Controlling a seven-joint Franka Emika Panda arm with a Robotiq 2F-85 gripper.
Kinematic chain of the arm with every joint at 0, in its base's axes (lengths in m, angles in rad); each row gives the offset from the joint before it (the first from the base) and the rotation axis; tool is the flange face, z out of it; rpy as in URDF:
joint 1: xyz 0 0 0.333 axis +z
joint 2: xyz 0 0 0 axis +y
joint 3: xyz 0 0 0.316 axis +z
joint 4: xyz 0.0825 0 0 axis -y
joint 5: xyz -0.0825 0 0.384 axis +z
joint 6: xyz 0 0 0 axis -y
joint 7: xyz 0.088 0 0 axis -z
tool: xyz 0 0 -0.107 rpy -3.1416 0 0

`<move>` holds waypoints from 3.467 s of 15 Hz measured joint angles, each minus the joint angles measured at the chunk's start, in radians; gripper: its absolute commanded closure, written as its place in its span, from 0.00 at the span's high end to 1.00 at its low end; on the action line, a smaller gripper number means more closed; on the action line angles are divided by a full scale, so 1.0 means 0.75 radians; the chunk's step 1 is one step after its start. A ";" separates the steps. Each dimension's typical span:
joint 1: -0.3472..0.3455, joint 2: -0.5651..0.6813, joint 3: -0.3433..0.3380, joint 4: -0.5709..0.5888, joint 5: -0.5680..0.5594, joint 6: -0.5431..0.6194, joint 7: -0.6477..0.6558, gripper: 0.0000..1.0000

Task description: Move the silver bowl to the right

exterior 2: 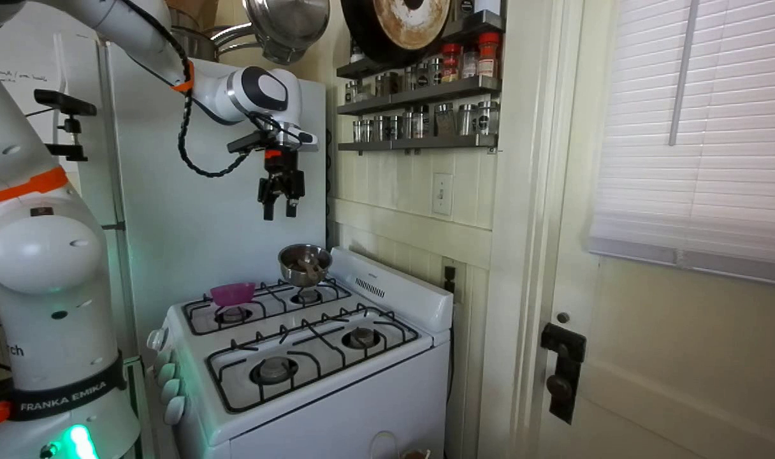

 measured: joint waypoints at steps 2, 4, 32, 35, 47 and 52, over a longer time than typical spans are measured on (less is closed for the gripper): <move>0.000 0.000 0.000 0.000 0.000 0.000 0.000 1.00; 0.000 0.000 0.000 0.000 0.000 0.000 0.000 1.00; 0.008 0.211 -0.077 0.253 -0.089 0.191 0.030 1.00; 0.008 0.211 -0.077 0.253 -0.090 0.190 0.030 1.00; 0.008 0.211 -0.077 0.253 -0.091 0.190 0.030 1.00; 0.011 0.221 -0.086 0.261 -0.054 0.227 0.044 1.00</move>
